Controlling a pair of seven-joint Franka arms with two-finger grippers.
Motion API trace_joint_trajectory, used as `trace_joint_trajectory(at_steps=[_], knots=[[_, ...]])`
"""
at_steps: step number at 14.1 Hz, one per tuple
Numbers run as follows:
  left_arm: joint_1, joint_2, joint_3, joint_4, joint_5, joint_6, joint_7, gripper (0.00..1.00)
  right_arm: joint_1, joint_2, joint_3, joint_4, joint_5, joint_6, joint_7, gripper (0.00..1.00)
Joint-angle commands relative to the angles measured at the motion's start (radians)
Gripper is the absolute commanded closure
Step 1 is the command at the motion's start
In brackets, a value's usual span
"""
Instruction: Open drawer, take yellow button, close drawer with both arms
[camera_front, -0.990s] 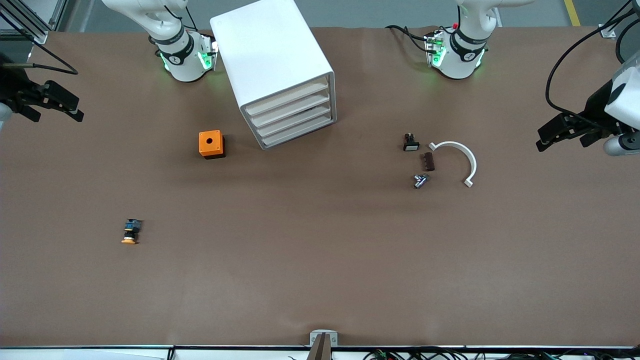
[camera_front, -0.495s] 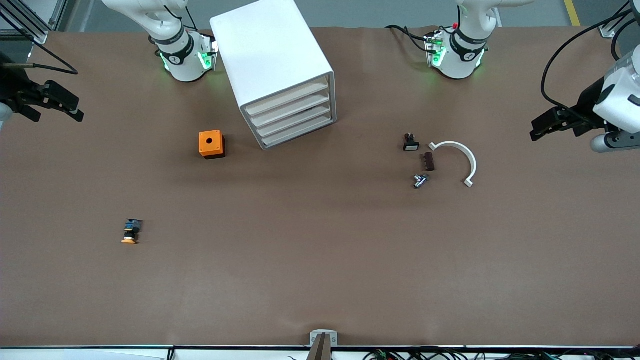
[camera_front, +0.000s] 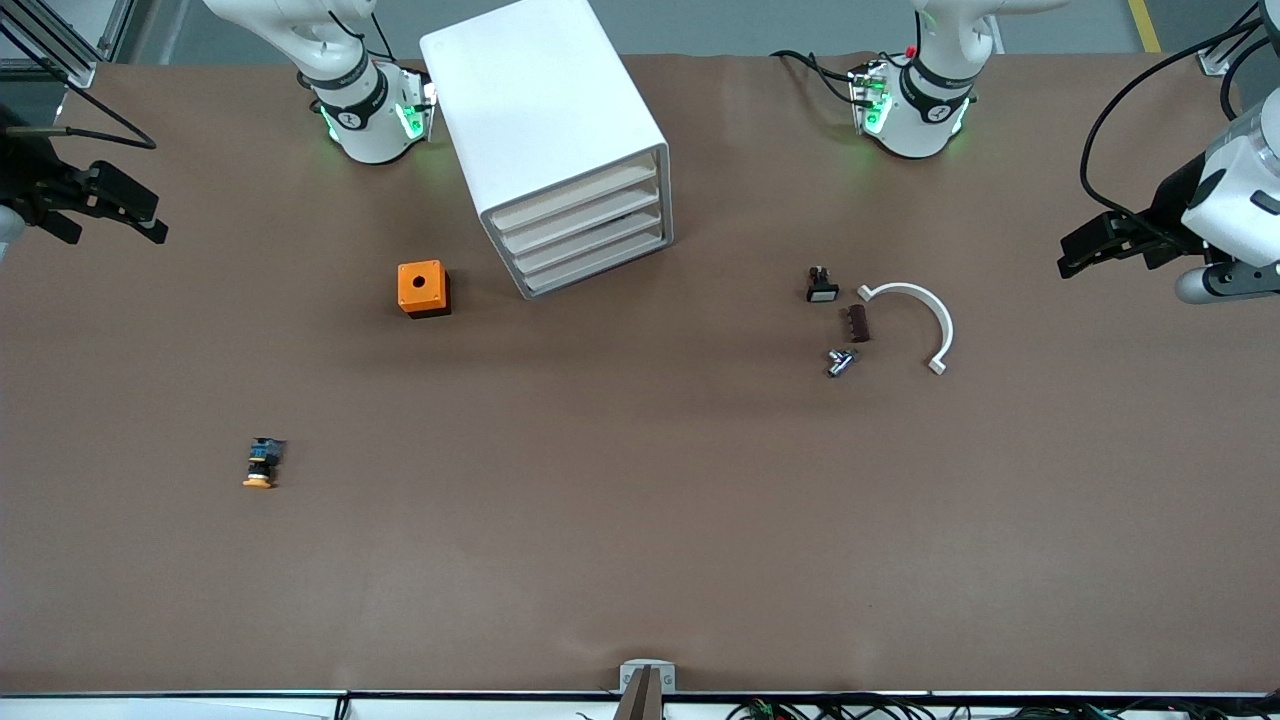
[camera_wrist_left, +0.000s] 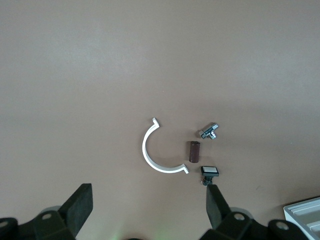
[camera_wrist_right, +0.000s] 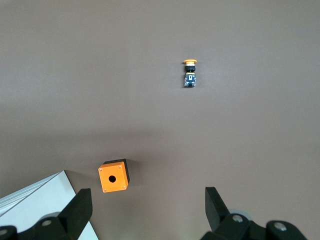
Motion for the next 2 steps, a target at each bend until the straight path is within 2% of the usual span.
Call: trace_joint_trajectory(at_steps=[1,2], knots=[[0.018,-0.018,-0.015,-0.014,-0.005,-0.008,-0.001,0.0,-0.006,-0.028,0.006,-0.026,-0.007,0.001,-0.002,0.0],[0.017,-0.018,-0.015,-0.012,-0.005,-0.008,-0.001,0.0,-0.006,-0.028,0.008,-0.026,-0.007,0.001,-0.005,0.0]])
